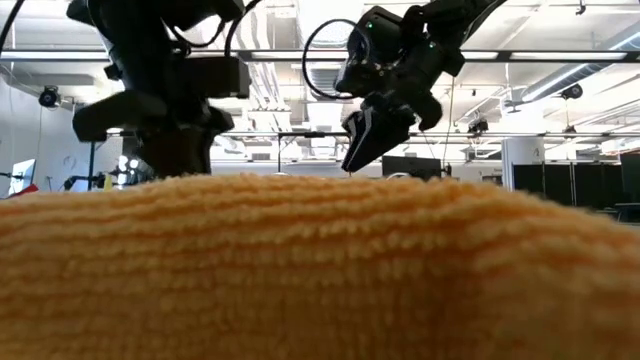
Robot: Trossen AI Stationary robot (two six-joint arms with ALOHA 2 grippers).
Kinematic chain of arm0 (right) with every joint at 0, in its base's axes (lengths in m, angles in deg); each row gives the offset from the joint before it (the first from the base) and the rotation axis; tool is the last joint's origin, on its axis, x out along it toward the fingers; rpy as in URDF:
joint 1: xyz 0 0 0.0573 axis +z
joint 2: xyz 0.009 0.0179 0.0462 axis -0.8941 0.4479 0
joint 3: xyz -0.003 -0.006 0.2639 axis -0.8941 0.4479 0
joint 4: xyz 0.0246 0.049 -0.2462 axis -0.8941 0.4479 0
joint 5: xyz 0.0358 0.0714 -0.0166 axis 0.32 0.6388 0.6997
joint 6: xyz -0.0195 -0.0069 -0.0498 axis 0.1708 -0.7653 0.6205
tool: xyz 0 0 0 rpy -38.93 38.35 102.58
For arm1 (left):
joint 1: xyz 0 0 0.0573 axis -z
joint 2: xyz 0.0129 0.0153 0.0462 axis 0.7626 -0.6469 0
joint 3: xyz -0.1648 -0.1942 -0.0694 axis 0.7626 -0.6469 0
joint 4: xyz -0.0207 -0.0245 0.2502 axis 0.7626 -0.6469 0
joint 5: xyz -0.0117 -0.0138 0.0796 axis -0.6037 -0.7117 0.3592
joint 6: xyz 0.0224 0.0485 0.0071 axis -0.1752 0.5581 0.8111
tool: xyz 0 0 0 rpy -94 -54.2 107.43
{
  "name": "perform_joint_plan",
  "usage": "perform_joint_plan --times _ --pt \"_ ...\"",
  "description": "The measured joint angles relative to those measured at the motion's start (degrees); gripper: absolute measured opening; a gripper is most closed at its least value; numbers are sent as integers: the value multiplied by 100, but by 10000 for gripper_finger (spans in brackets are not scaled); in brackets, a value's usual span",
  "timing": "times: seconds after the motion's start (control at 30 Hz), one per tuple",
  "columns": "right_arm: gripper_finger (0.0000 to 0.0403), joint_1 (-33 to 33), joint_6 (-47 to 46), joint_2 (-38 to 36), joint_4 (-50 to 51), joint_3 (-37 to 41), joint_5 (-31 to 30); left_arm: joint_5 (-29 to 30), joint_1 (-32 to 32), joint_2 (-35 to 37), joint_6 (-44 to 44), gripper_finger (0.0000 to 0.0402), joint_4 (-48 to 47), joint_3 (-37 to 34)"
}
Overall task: Fold microfiber towels
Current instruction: Fold the yellow microfiber towel
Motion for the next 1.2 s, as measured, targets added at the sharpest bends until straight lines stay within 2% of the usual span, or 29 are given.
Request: perform_joint_plan --times 0.1,0.27,0.53,0.67,1.03,1.2 --pt "121 26 620 92 -214 -7 421 -8 0 125 -4 8 -94 28" --pt "121 153 1389 407 -745 -4 553 -15 0 315 -76 8 -118 28" --pt "121 219 1254 838 -1367 -4 553 35 0 568 -472 8 -261 17" --pt "121 252 1213 1001 -1368 -4 848 48 0 620 -472 8 -262 13" --pt "121 264 1575 1535 -1498 -234 603 77 0 849 -471 8 -271 11" --pt "121 266 1684 1740 -1447 -398 -60 96 0 1027 -471 8 -336 13"
